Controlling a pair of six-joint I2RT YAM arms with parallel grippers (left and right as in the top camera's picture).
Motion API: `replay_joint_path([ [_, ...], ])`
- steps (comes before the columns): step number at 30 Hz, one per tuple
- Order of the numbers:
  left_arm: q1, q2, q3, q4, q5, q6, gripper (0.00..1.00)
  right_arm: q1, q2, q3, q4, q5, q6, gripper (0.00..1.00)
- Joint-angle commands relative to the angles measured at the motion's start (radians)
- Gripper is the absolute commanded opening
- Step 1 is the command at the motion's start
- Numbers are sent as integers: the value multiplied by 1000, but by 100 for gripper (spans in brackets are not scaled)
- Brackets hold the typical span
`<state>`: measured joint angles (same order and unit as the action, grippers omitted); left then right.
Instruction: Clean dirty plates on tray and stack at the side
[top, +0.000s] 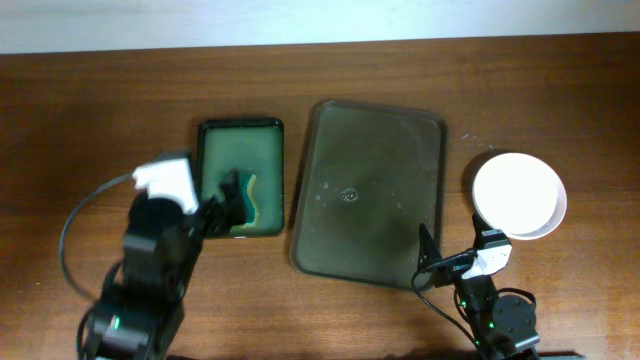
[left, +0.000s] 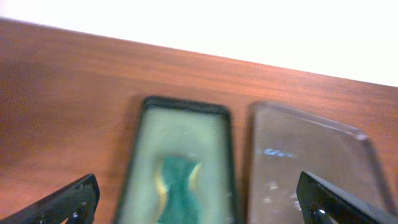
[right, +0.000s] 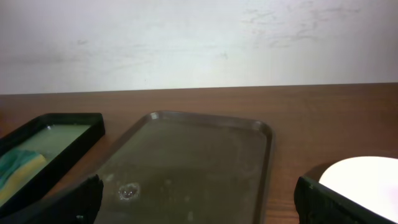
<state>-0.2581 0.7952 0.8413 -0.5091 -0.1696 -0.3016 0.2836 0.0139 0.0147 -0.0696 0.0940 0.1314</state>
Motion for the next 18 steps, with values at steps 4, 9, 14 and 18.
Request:
replay_joint_path([
  [4,179,-465,-450,222,55,16,100,-4,-6,-9,-1,12,7,98],
  [9,198,-754,-720,323,95,16,99,-4,-6,-9,-1,12,7,98],
  [14,198,-790,-833,435,114,15,99,-4,-6,-9,-1,12,7,98],
  [18,198,-790,-833,434,114,16,99,-4,-6,-9,-1,12,7,98],
])
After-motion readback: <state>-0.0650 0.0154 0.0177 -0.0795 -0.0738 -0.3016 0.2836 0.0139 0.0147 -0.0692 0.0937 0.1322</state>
